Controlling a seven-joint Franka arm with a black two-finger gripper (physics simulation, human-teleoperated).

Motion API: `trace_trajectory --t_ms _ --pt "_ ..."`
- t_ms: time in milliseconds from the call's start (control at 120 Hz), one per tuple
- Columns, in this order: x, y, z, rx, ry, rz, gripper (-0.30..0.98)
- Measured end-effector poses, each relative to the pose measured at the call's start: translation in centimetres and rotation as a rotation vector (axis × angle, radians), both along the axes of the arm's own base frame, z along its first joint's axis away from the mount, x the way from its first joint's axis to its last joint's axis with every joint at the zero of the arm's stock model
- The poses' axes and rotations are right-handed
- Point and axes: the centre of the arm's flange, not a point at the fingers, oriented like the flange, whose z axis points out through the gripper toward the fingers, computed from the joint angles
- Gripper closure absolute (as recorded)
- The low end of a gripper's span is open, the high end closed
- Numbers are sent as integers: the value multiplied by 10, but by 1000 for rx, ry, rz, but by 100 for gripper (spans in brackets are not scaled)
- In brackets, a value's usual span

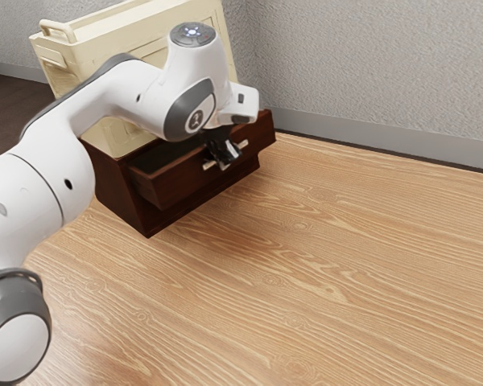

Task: Pull the drawer handle with one arm to open the drawer

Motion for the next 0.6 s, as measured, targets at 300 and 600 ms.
trace_trajectory --t_ms 300,600 --pt "-1 -28 -3 3 13 -7 79" --pt "-6 -51 -3 20 32 0 79"
